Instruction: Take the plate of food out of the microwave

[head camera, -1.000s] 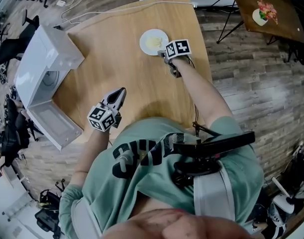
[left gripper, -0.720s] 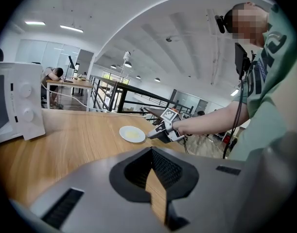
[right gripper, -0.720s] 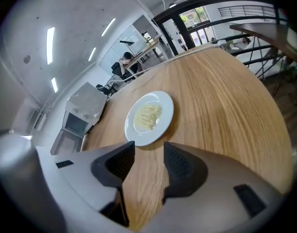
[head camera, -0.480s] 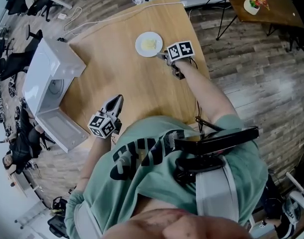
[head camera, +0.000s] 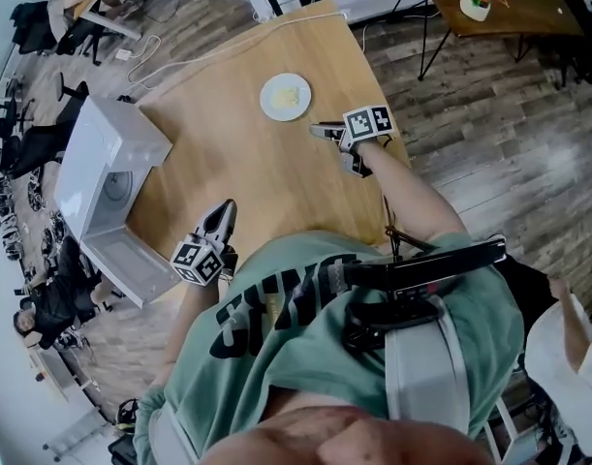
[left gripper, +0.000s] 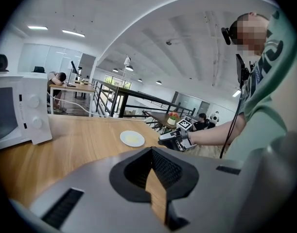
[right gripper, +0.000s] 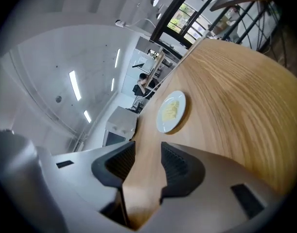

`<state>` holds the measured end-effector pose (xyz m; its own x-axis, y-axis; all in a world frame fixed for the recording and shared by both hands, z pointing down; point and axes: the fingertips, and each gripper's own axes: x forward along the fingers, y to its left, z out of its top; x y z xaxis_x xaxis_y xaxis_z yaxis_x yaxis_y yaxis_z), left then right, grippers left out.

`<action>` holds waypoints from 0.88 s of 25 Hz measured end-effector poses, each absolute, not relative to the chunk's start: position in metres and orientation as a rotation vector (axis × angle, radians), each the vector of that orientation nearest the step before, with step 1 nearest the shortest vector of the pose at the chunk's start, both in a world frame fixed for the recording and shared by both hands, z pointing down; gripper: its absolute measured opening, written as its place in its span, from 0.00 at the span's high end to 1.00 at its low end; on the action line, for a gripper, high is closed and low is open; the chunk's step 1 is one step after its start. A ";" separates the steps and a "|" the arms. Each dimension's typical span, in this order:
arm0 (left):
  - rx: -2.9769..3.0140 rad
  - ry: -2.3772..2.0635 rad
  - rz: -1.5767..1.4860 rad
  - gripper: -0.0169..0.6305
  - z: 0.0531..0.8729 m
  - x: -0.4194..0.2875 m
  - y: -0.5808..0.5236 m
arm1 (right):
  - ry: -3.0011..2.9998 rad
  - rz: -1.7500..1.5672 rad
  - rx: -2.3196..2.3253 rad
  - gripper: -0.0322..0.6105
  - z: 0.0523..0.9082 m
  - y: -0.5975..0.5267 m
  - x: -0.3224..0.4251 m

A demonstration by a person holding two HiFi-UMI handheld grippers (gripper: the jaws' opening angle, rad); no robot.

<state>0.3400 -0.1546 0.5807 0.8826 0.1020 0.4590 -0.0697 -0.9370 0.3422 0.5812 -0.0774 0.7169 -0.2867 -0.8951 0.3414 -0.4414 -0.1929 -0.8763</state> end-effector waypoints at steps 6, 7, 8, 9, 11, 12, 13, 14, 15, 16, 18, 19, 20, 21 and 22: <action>2.707 0.000 0.613 0.97 0.573 0.303 -0.170 | 1.683 -1.435 -1.482 0.69 0.694 -0.080 0.538; 2.708 0.001 0.600 0.97 0.571 0.295 -0.171 | 1.694 -1.432 -1.479 0.69 0.689 -0.081 0.528; 2.712 0.003 0.586 0.97 0.569 0.286 -0.172 | 1.705 -1.428 -1.480 0.70 0.684 -0.083 0.519; 2.718 0.009 0.571 0.97 0.566 0.277 -0.174 | 1.716 -1.422 -1.487 0.73 0.679 -0.085 0.511; 2.736 0.027 0.545 0.97 0.562 0.257 -0.177 | 1.727 -1.403 -1.513 0.77 0.666 -0.088 0.495; 2.748 0.038 0.533 0.97 0.559 0.246 -0.179 | 1.728 -1.392 -1.527 0.81 0.659 -0.090 0.486; 2.760 0.051 0.520 0.97 0.556 0.234 -0.181 | 1.729 -1.378 -1.540 0.84 0.651 -0.093 0.475; 2.773 0.064 0.505 0.97 0.551 0.221 -0.184 | 1.730 -1.362 -1.553 0.87 0.643 -0.095 0.463; 2.787 0.078 0.490 0.97 0.547 0.208 -0.186 | 1.732 -1.347 -1.566 0.90 0.635 -0.097 0.451; 2.801 0.091 0.473 0.97 0.542 0.194 -0.189 | 1.735 -1.333 -1.579 0.91 0.627 -0.099 0.437; 2.823 0.110 0.436 0.97 0.532 0.163 -0.194 | 1.744 -1.315 -1.600 0.94 0.614 -0.102 0.408; 2.826 0.115 0.416 0.97 0.528 0.147 -0.198 | 1.749 -1.310 -1.608 0.94 0.608 -0.105 0.392; 2.825 0.117 0.398 0.97 0.524 0.131 -0.202 | 1.756 -1.307 -1.616 0.94 0.603 -0.107 0.376; 2.820 0.120 0.382 0.97 0.522 0.115 -0.206 | 1.768 -1.306 -1.628 0.94 0.600 -0.110 0.361; 2.814 0.124 0.368 0.97 0.521 0.101 -0.209 | 1.781 -1.305 -1.643 0.94 0.597 -0.113 0.345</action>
